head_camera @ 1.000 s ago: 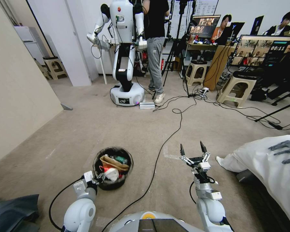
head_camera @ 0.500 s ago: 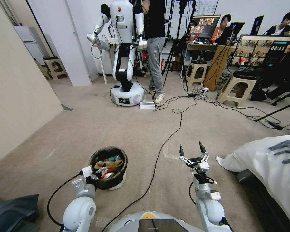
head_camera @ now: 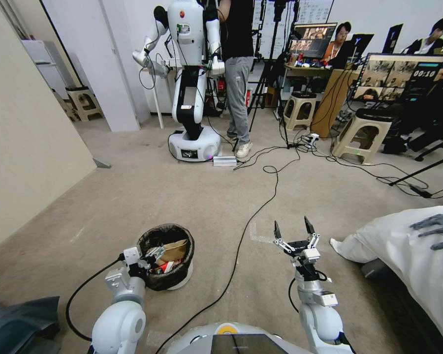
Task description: Pick up the trash bin, then pick up the garbage from the floor and place it into the trash bin.
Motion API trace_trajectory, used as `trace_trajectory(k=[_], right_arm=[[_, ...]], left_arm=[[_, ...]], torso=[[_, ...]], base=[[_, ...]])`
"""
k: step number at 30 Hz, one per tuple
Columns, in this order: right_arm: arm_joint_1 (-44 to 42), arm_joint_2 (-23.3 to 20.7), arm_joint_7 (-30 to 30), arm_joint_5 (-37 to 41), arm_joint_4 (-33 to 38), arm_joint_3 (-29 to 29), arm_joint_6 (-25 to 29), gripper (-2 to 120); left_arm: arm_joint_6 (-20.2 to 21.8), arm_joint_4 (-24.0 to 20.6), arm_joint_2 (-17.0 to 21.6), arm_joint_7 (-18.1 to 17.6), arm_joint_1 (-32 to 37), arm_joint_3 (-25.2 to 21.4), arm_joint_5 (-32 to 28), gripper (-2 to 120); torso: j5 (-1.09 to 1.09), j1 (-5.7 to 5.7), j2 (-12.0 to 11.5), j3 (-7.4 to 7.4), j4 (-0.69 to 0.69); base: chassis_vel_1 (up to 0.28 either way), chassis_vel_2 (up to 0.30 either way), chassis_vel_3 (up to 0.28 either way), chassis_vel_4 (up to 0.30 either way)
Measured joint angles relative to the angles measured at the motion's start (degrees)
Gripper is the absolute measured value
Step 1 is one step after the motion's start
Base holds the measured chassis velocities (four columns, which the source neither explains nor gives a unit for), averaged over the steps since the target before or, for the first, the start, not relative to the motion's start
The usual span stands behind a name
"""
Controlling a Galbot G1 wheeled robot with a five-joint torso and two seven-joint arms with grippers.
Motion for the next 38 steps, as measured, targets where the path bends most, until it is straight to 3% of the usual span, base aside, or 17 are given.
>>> trace_trajectory(k=[2, 5, 12, 38], right_arm=[[-0.22, 0.09, 0.77, -0.48, 0.1, -0.09, -0.41, 100], [-1.07, 0.45, 5.05, -3.08, 0.59, -0.49, -1.87, 100], [-2.19, 1.0, 8.84, -5.74, 1.54, -1.15, -4.1, 100], [-2.38, 1.05, 9.01, -6.49, 1.67, -1.12, -4.36, 100]], left_arm=[[-2.51, 0.36, -0.22, 0.28, 0.38, 0.16, 1.48, 100], [-10.38, 1.56, -0.95, 0.68, 1.74, 0.74, 5.05, 100], [-16.78, 3.87, -1.75, 0.37, 2.73, 1.48, 6.83, 100], [-17.03, 4.47, -1.8, -0.23, 2.66, 1.48, 6.87, 100]], torso=[[0.0, 0.0, 0.0, 0.0, 0.0], [0.0, 0.0, 0.0, 0.0, 0.0], [-0.01, 0.0, 0.0, 0.0, 0.0], [-0.01, 0.0, 0.0, 0.0, 0.0]], base=[[0.0, 0.0, 0.0, 0.0], [0.0, 0.0, 0.0, 0.0], [0.0, 0.0, 0.0, 0.0], [0.0, 0.0, 0.0, 0.0]])
